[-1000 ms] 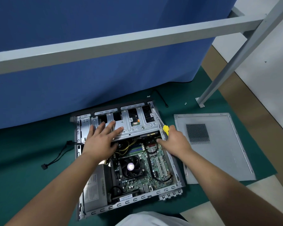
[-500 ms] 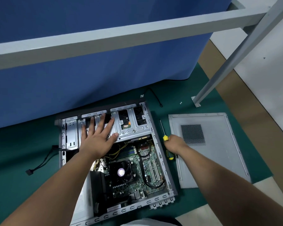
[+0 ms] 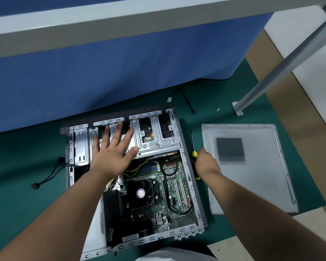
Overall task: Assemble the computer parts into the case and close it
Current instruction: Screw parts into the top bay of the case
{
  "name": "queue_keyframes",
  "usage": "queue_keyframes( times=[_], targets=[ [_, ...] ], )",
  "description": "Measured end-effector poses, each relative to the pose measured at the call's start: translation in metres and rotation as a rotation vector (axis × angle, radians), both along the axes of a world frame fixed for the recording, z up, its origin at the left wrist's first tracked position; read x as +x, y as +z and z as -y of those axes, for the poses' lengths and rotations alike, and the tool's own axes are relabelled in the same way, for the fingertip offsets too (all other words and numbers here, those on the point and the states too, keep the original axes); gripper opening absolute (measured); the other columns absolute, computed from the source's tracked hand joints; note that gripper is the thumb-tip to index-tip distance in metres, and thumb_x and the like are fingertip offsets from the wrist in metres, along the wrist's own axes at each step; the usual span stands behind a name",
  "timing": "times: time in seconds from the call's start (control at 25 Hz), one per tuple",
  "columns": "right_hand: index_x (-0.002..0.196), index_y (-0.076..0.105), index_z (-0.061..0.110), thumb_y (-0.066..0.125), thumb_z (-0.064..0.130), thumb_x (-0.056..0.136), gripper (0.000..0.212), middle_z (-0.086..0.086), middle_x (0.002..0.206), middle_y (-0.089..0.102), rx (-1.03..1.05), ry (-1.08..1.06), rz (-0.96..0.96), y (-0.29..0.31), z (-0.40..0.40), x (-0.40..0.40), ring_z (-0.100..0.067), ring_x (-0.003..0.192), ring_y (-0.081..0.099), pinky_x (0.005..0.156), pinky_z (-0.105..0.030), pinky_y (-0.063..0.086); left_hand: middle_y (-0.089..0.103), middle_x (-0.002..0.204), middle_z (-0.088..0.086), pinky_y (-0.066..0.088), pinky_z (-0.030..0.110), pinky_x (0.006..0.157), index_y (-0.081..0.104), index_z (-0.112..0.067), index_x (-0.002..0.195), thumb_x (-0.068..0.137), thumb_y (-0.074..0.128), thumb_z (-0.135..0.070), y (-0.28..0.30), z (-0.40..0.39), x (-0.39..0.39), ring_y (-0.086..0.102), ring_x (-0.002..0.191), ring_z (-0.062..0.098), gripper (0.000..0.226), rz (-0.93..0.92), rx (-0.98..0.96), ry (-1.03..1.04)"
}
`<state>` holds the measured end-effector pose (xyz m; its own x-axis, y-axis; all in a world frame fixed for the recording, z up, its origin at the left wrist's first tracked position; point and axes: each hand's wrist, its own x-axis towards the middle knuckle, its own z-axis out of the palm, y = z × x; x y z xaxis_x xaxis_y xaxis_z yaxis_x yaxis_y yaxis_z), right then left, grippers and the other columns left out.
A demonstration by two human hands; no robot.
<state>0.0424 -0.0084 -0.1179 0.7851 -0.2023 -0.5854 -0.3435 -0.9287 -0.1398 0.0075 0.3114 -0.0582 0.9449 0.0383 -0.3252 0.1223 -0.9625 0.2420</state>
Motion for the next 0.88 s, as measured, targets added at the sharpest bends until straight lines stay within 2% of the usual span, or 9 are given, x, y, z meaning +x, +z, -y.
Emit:
queue_keyframes(
  times=[0.08,0.2,0.32,0.4,0.48,0.56,0.64,0.76,0.88],
  targets=[
    [0.117,0.051,0.008,0.051,0.014,0.097,0.021,-0.014,0.113,0.064,0.028,0.006,-0.012,0.006,0.003,-0.001,-0.03,0.085,0.054,0.072,-0.036,0.045,-0.036,0.157,-0.032,-0.026,0.046,0.118,-0.019,-0.068,0.146,0.09,0.005,-0.084,-0.001,0.0,0.0,-0.033,0.15,0.015,0.063,0.005,0.0,-0.002],
    [0.122,0.053,0.007,0.054,0.043,0.101,0.041,-0.014,0.116,0.063,0.034,0.014,-0.014,0.021,0.007,-0.004,-0.031,0.097,0.063,0.077,-0.036,0.051,-0.038,0.156,-0.031,-0.027,0.048,0.118,-0.022,-0.069,0.144,0.09,0.005,-0.085,-0.003,-0.002,0.001,-0.035,0.149,0.016,0.063,-0.015,-0.007,-0.013],
    [0.135,0.053,0.005,0.046,0.051,0.104,0.055,-0.015,0.126,0.063,0.172,-0.066,0.092,0.048,0.002,-0.012,-0.032,0.11,0.063,0.092,-0.036,0.052,-0.035,0.159,-0.027,-0.028,0.05,0.118,-0.017,-0.067,0.148,0.093,0.014,-0.083,0.001,-0.002,0.002,-0.037,0.148,0.018,0.065,-0.067,-0.047,-0.042],
    [0.139,0.053,0.009,0.042,0.052,0.105,0.056,-0.012,0.134,0.063,0.295,-0.092,0.186,0.072,-0.01,-0.019,-0.029,0.119,0.06,0.093,-0.031,0.043,-0.017,0.167,-0.02,-0.023,0.047,0.121,0.009,-0.06,0.156,0.099,0.031,-0.073,0.011,-0.006,0.0,-0.026,0.154,0.02,0.063,-0.047,-0.18,-0.02],
    [0.145,0.05,0.016,0.041,0.054,0.105,0.057,-0.008,0.144,0.057,0.403,-0.075,0.274,0.096,-0.029,-0.031,-0.025,0.127,0.056,0.099,-0.032,0.041,0.021,0.169,-0.008,-0.003,0.047,0.126,0.044,-0.042,0.152,0.104,0.046,-0.055,0.022,-0.017,-0.015,0.001,0.159,0.024,0.05,0.134,-0.307,0.061],
    [0.154,0.04,0.02,0.042,0.054,0.105,0.06,-0.006,0.156,0.044,0.447,-0.012,0.337,0.112,-0.051,-0.046,-0.024,0.138,0.047,0.112,-0.035,0.034,0.054,0.151,0.0,0.023,0.046,0.118,0.064,-0.027,0.135,0.103,0.056,-0.04,0.028,-0.031,-0.042,0.032,0.149,0.027,0.036,0.394,-0.311,0.216],
    [0.16,0.029,0.023,0.045,0.053,0.104,0.065,-0.003,0.166,0.026,0.417,0.05,0.347,0.115,-0.069,-0.062,-0.023,0.15,0.032,0.118,-0.035,0.025,0.06,0.136,0.006,0.034,0.048,0.105,0.066,-0.021,0.127,0.098,0.064,-0.032,0.027,-0.046,-0.07,0.043,0.133,0.033,0.031,0.537,-0.279,0.5],
    [0.163,0.019,0.025,0.05,0.052,0.102,0.074,0.003,0.172,-0.003,0.337,0.066,0.313,0.109,-0.086,-0.083,-0.024,0.157,0.011,0.123,-0.041,0.018,0.049,0.142,0.016,0.036,0.051,0.108,0.054,-0.014,0.137,0.093,0.07,-0.038,0.02,-0.072,-0.092,0.043,0.131,0.041,0.053,0.36,-0.441,0.952],
    [0.164,0.012,0.021,0.052,0.049,0.102,0.079,0.004,0.169,-0.019,0.21,0.148,0.315,0.098,-0.086,-0.096,-0.021,0.157,-0.008,0.125,-0.043,0.009,0.055,0.144,0.013,0.041,0.049,0.114,0.05,-0.009,0.146,0.092,0.07,-0.05,0.018,-0.085,-0.092,0.053,0.131,0.035,0.07,0.122,-0.826,1.096]
  ],
)
